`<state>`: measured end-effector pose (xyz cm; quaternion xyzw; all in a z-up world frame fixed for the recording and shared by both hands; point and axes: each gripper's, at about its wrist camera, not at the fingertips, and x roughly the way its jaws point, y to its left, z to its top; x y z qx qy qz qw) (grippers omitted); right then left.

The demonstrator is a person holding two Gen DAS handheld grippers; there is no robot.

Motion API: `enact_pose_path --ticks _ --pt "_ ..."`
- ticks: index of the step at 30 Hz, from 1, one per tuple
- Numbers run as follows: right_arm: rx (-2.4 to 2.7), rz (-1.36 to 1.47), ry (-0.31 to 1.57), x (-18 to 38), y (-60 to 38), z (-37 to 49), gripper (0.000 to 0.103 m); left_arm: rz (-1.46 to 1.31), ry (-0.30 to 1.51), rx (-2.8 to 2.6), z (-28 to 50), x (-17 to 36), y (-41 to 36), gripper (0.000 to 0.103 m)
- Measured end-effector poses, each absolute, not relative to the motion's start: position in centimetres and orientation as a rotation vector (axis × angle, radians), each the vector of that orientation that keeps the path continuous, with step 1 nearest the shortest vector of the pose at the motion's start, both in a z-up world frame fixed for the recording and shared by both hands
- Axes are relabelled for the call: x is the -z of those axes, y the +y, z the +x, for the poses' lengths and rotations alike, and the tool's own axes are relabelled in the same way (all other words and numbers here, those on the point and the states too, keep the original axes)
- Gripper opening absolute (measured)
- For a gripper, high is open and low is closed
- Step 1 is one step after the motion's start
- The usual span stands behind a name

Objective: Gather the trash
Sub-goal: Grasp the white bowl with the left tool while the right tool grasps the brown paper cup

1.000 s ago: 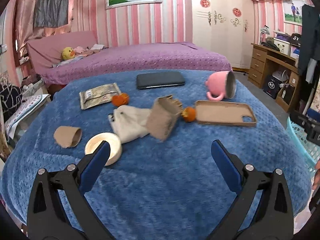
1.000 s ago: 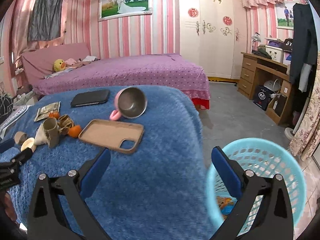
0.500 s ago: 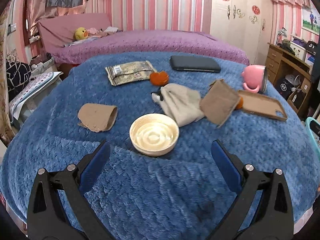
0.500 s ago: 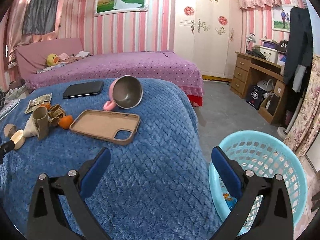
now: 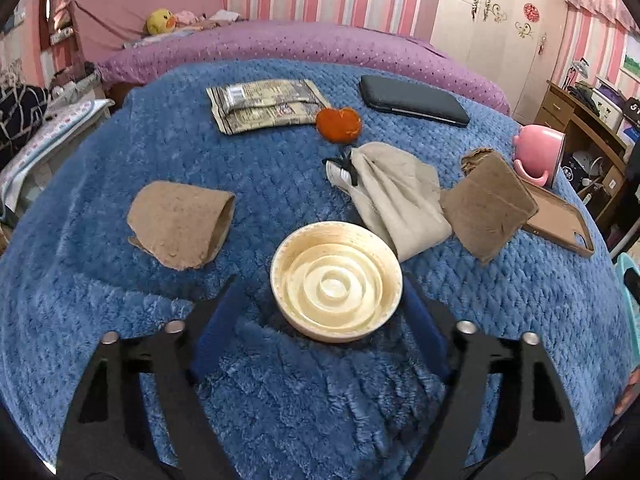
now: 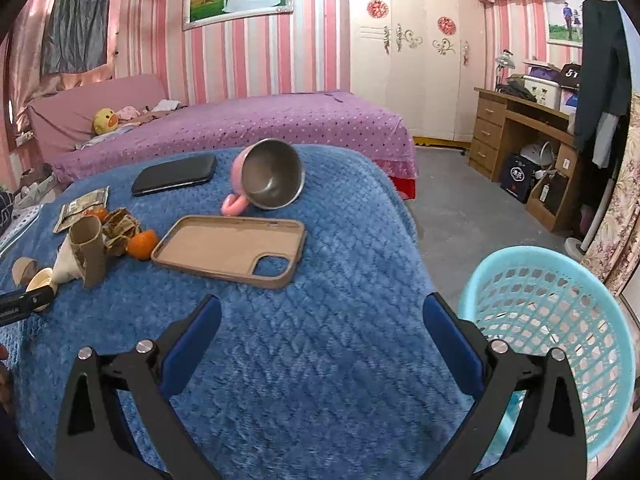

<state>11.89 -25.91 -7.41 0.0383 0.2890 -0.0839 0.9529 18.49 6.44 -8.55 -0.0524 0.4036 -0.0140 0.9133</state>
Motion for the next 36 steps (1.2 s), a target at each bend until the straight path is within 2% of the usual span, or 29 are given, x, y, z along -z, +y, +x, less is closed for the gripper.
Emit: enact_pose_path --ticks 1,2,8,16,25,30,34,35,36 --pt "0.164 0.077 0.591 7.5 -25.6 12.0 0.098 -0.109 0.823 0.037 18.4 8.5 6.4 0.063" --pt "0.157 0.075 0.594 7.6 -25.2 12.0 0.098 -0.104 0.82 0.047 18.4 8.4 6.4 0.061" --pt "0.119 0.003 0.595 7.8 -21.9 12.3 0.098 -0.08 0.781 0.035 17.5 7.7 6.9 0.061" --pt "-0.022 -0.086 0.596 7.0 -15.5 14.3 0.098 -0.054 0.627 -0.09 16.9 5.4 9.1 0.061" --pt "-0.169 -0.132 0.601 5.9 -8.3 18.4 0.097 -0.051 0.59 -0.158 17.5 4.7 11.1 0.061" --pt "-0.23 -0.112 0.663 6.8 -6.5 21.0 0.066 -0.061 0.602 -0.184 17.6 4.9 12.3 0.061" --pt "-0.279 -0.101 0.68 7.3 -5.8 22.2 0.047 -0.085 0.609 -0.194 17.6 5.0 12.9 0.061" --pt "-0.29 -0.103 0.681 7.3 -5.6 22.3 0.038 -0.086 0.608 -0.195 17.6 5.0 13.0 0.061" --pt "-0.297 -0.109 0.682 7.4 -5.5 22.3 0.035 -0.085 0.606 -0.197 17.6 5.0 12.9 0.061"
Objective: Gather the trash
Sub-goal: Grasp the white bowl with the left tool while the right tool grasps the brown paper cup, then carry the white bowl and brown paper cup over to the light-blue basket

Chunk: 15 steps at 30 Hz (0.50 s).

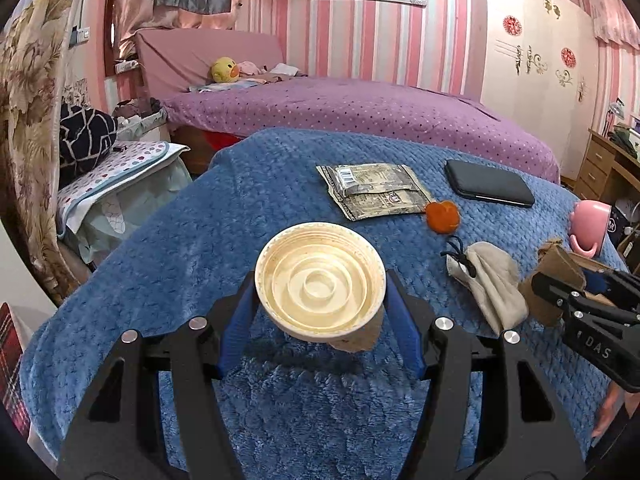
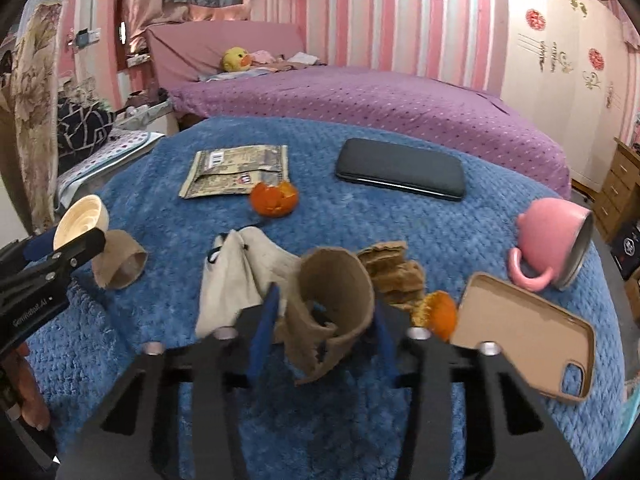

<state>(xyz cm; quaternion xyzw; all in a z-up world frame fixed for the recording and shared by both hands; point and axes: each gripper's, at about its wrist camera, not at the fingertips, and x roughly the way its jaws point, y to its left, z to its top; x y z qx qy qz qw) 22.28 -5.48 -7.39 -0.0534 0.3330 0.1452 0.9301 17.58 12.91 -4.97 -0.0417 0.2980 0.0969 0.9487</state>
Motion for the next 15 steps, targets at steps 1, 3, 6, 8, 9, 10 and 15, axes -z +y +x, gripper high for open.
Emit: enact_pose_path --ticks 1,3,6,8,9,10,15 --pt "-0.298 -0.119 0.679 7.4 -5.4 22.2 0.034 -0.083 0.606 -0.198 17.6 5.0 12.8 0.061" --pt "-0.301 -0.128 0.666 7.3 -5.4 21.8 0.032 -0.076 0.604 -0.195 17.5 4.9 12.5 0.061" --pt "-0.306 -0.114 0.632 6.4 -6.4 20.7 0.031 -0.07 0.599 -0.19 17.3 4.7 12.1 0.061" --pt "-0.305 -0.113 0.618 5.8 -7.2 19.7 0.032 -0.073 0.593 -0.185 17.1 4.6 11.7 0.061" --pt "-0.298 -0.122 0.607 5.6 -7.6 19.1 0.031 -0.077 0.591 -0.181 17.0 4.5 11.5 0.061" --pt "-0.285 -0.133 0.595 5.3 -8.1 18.5 0.031 -0.08 0.59 -0.176 17.0 4.4 11.3 0.061" --pt "-0.23 -0.126 0.579 4.9 -11.5 16.1 0.032 -0.059 0.583 -0.149 16.3 4.2 9.0 0.061"
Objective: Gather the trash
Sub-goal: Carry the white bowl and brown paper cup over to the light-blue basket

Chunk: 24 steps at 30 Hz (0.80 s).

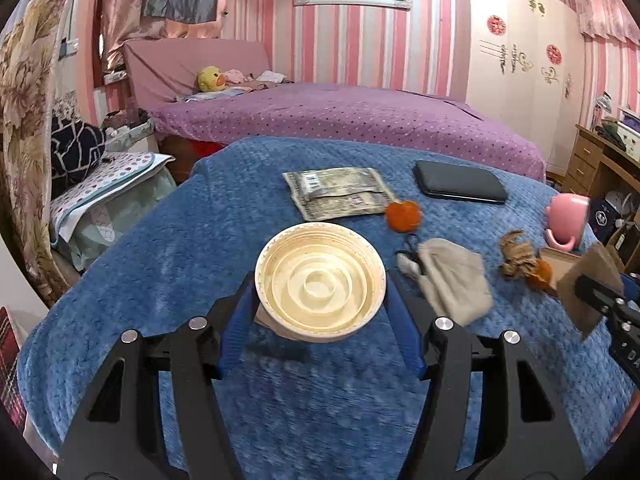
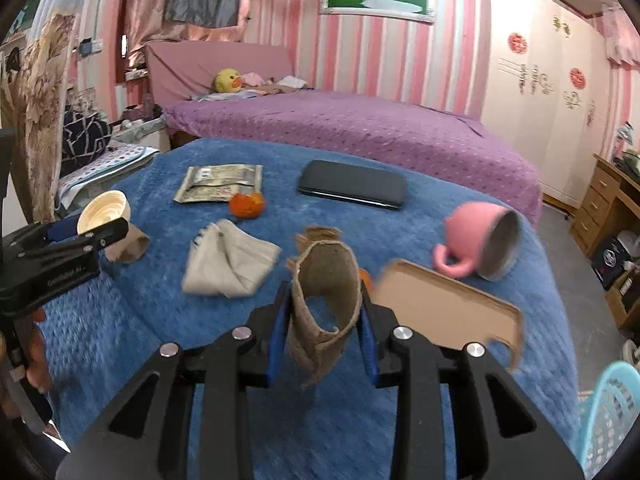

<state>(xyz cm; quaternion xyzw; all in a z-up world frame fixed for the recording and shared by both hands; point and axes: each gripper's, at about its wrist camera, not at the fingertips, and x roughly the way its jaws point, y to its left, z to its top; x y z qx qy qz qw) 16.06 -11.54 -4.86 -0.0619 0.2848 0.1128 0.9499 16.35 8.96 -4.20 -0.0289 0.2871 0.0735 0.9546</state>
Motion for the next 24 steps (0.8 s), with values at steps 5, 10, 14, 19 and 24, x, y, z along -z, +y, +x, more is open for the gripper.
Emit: enact_pose_path --ticks 5,10,14,19,24 --pt "-0.151 -0.129 0.575 5.5 -15.3 13.5 0.032 -0.065 0.573 -0.105 15.3 4.0 6.6 0.061" --pt "-0.059 -0.164 0.572 6.5 -18.7 11.5 0.032 -0.047 0.589 -0.062 14.7 4.4 3.7 0.061" --pt "-0.024 -0.121 0.579 6.8 -21.3 10.4 0.032 -0.062 0.593 -0.021 14.1 4.3 1.4 0.061" --pt "0.012 -0.096 0.562 6.4 -23.6 9.4 0.032 -0.061 0.595 0.003 13.3 4.5 -0.9 0.061" --pt "0.028 -0.075 0.56 6.4 -25.4 8.9 0.032 -0.041 0.585 0.023 12.7 4.6 -3.3 0.061"
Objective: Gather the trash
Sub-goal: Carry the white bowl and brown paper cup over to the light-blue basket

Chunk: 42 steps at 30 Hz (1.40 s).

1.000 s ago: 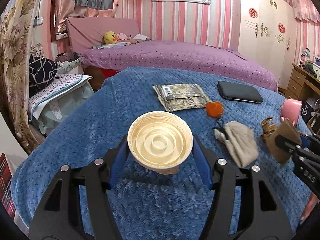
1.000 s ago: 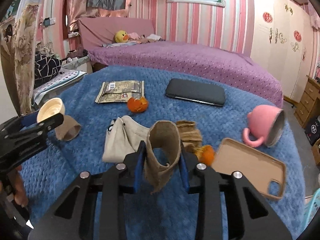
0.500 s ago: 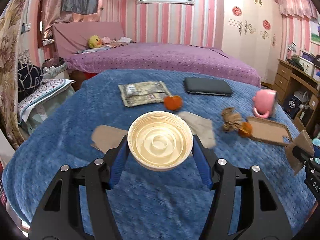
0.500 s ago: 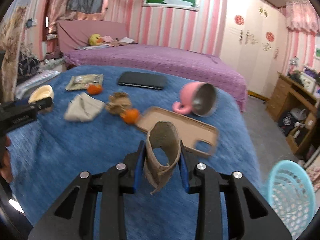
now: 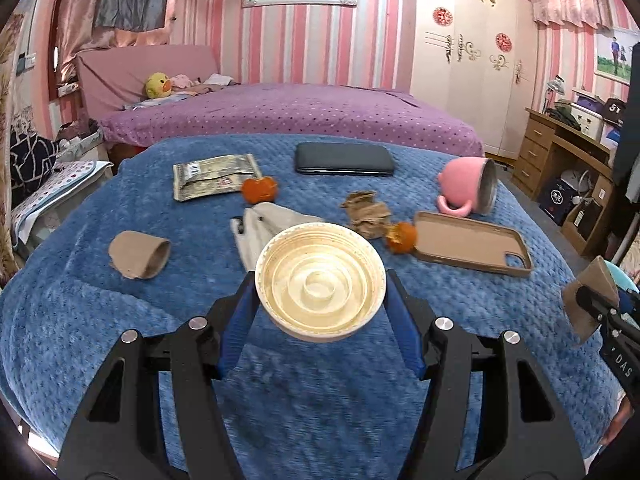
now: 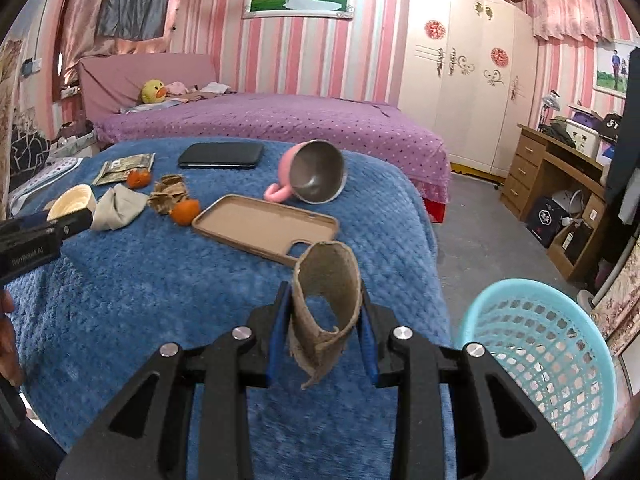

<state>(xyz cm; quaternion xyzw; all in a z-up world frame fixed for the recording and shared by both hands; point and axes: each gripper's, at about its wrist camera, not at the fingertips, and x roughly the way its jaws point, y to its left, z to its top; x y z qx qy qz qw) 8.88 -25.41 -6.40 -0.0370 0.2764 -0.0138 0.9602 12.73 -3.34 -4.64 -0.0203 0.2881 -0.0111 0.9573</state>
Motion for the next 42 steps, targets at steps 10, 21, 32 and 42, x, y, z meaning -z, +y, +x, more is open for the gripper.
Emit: enact_pose_path --ticks 10,21,32,42 --pt "0.08 -0.025 0.55 6.2 -29.8 7.6 0.032 0.0 0.572 0.054 12.4 4.8 -6.6 0.061" --pt "0.165 0.015 0.552 6.4 -34.6 6.4 0.032 0.041 0.559 0.103 11.7 5.0 -9.8 0.061" --pt "0.218 0.056 0.542 6.2 -38.0 5.4 0.032 0.045 0.561 0.148 11.3 5.2 -12.8 0.061" --pt "0.26 0.04 0.551 4.0 -41.1 6.0 0.032 0.063 0.535 0.155 11.6 3.3 -16.2 0.061"
